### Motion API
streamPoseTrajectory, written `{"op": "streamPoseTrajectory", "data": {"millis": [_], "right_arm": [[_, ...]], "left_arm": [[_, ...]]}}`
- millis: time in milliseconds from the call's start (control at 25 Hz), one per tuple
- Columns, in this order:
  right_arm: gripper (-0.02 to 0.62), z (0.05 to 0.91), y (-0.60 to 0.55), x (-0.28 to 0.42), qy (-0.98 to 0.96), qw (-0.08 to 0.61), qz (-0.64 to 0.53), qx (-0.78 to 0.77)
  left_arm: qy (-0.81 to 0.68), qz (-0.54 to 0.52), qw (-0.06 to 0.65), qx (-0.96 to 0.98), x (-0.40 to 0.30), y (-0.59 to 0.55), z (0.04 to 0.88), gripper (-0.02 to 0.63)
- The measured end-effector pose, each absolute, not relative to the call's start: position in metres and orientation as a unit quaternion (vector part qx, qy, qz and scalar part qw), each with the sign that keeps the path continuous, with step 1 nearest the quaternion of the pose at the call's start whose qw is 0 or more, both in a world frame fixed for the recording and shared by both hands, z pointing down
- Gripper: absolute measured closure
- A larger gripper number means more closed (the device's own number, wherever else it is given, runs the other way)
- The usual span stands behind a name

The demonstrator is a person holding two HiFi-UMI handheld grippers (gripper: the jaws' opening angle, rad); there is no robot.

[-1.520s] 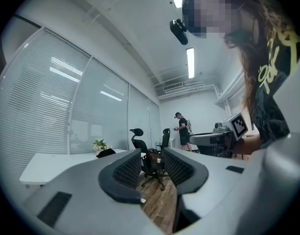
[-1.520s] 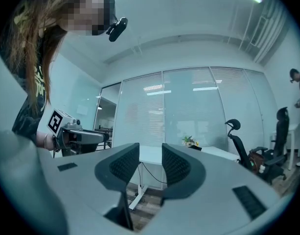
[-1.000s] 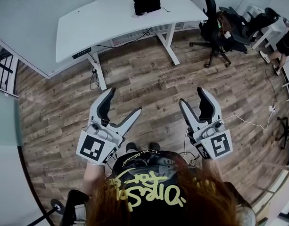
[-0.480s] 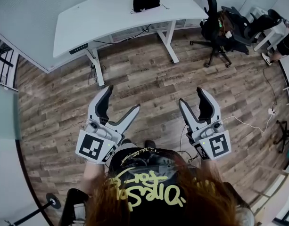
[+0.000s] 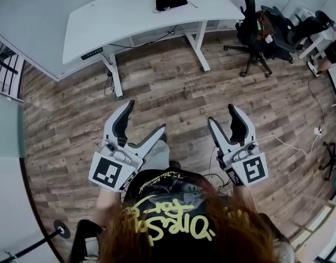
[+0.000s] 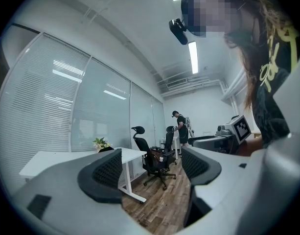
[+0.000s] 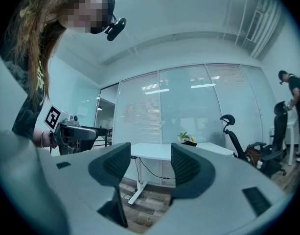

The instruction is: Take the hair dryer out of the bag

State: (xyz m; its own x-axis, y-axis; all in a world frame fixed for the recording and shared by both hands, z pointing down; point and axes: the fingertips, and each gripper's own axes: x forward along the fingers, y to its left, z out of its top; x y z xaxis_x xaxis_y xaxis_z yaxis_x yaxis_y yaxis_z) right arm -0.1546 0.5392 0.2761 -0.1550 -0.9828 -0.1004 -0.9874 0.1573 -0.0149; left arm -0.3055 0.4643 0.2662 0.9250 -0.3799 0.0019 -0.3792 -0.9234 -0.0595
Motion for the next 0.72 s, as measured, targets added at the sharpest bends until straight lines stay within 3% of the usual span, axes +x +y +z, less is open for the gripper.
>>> {"op": "streamPoseTrajectory", "data": {"millis": [240,520,720], "right_arm": [[0.354,0.278,0.519,-0.157,0.760,0.042,0.034,-0.648],[0.354,0.297,0.483,-0.131,0.740,-0.013,0.018,-0.673],[0.354,0.287,0.435,-0.123,0.737,-0.003,0.027,-0.675]], "left_arm": [[0.183,-0.003,0.021,-0.983,-0.300,0.445,0.273,0.233],[0.160,-0.003,0.033,-0.987,-0.270,0.398,0.277,0.233],[0.157,0.008,0.023,-0.987,-0.258,0.347,0.273,0.234]]}}
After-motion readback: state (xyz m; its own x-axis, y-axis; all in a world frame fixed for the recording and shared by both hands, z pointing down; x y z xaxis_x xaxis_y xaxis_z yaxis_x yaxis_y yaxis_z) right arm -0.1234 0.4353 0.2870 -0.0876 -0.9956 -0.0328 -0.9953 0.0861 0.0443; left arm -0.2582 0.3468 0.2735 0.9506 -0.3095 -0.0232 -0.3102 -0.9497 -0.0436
